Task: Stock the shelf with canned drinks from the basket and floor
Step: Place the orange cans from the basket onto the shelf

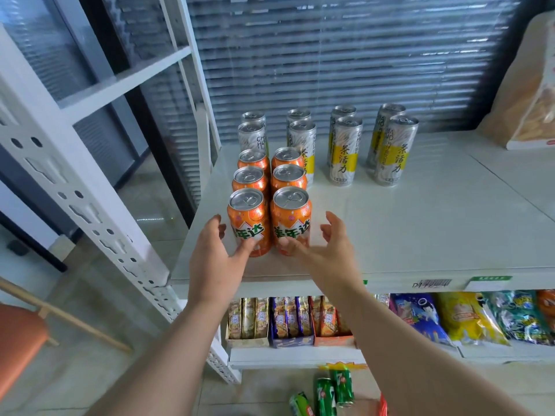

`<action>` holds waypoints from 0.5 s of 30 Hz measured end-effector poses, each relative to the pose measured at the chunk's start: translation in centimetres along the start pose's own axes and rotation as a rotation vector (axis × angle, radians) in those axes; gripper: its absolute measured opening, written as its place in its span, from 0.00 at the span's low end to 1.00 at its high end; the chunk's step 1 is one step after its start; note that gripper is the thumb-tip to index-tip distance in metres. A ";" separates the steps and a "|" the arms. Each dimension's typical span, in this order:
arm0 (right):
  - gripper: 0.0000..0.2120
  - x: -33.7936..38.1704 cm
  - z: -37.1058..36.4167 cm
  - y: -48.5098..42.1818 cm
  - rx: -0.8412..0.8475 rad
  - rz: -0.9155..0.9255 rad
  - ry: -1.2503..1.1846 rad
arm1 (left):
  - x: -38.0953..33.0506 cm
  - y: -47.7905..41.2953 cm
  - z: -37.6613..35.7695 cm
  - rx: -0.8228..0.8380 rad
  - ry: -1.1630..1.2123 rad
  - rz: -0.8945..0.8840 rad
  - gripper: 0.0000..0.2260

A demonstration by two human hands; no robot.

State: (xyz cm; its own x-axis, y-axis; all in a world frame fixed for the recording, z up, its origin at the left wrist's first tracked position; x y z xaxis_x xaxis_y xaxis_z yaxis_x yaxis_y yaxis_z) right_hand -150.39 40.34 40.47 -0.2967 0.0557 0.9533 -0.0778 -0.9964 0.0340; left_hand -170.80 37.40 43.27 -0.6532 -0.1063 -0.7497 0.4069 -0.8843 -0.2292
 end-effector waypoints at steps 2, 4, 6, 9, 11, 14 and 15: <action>0.44 0.6 1.2 0.2 -0.008 0.013 0.004 | -0.9 0.3 0.7 -0.050 0.022 -0.004 0.24; 0.36 1.2 2.7 0.5 -0.010 0.042 0.014 | -2.9 1.1 1.6 -0.164 0.031 -0.064 0.14; 0.29 1.4 4.5 0.9 -0.036 0.067 0.020 | -5.0 2.5 2.2 -0.303 0.030 -0.087 0.09; 0.23 0.9 8.0 1.6 -0.127 0.064 -0.002 | -8.2 5.4 1.6 -0.427 0.055 -0.067 0.08; 0.18 -0.1 10.9 2.2 -0.162 0.042 -0.033 | -10.5 7.3 -0.6 -0.392 0.071 -0.081 0.08; 0.13 -2.1 15.2 3.3 -0.172 0.020 -0.066 | -12.9 10.3 -5.1 -0.295 0.096 -0.032 0.08; 0.13 -3.0 17.0 3.7 -0.177 0.018 -0.058 | -13.5 11.4 -6.7 -0.270 0.107 0.003 0.08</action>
State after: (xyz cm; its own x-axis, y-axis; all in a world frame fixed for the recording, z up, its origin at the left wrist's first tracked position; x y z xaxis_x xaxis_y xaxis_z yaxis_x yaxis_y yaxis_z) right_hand -133.60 35.41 42.86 -0.2447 0.0291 0.9692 -0.2406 -0.9701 -0.0316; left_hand -153.01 31.78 46.63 -0.5864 -0.0476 -0.8086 0.5737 -0.7292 -0.3731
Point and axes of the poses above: each hand's wrist, its own y-axis away from the middle knuckle, its own z-axis out of the back of the hand, x = y × z, the point moved 8 cm from there along -y, towards the middle knuckle, and after that the axes turned 1 degree about -x, right-handed, at the moved point
